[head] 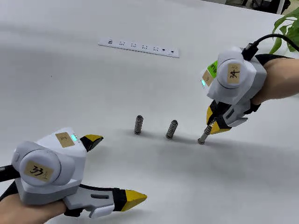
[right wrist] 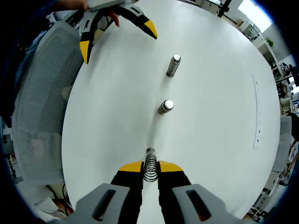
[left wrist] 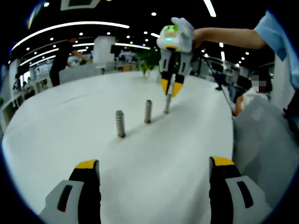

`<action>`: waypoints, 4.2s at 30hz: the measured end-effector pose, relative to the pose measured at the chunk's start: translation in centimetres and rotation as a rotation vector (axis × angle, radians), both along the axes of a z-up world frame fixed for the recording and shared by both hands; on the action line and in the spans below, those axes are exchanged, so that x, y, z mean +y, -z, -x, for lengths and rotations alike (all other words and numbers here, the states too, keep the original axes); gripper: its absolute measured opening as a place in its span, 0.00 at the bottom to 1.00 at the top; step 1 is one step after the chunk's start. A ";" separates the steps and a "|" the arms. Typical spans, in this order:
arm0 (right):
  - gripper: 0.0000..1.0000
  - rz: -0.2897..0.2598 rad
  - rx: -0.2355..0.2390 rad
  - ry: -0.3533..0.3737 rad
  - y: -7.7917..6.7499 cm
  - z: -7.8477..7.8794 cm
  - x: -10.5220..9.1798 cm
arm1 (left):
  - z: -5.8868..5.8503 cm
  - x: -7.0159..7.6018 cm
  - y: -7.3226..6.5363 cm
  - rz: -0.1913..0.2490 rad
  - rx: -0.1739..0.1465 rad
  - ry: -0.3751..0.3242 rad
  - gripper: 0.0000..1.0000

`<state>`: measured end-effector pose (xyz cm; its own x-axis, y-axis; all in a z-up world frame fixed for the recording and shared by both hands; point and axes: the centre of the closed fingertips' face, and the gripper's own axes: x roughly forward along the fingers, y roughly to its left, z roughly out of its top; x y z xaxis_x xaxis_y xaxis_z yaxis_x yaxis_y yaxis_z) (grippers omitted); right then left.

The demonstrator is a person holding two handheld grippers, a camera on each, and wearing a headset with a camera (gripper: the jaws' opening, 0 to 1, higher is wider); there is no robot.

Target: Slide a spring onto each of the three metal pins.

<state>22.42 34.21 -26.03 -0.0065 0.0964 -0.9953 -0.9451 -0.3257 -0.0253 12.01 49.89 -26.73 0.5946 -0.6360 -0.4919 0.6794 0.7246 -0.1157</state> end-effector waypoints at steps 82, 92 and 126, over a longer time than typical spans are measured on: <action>0.99 -0.837 -0.097 0.845 0.0 5.6 -2.1 | -0.6 0.0 -1.8 -0.033 -0.071 -0.094 1.00; 0.99 -0.907 -0.159 0.916 -1.7 7.7 -3.7 | -0.2 0.9 -1.1 -0.051 -0.069 -0.140 1.00; 0.99 -0.917 -0.136 0.995 -1.2 9.8 -4.9 | 0.0 0.8 -0.9 -0.041 -0.005 -0.113 1.00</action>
<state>12.58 29.34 -24.83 0.5459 0.6248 -0.5583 -0.7407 0.6713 0.0270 12.01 50.68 -25.85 0.6640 -0.5446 -0.5124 0.5938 0.8005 -0.0812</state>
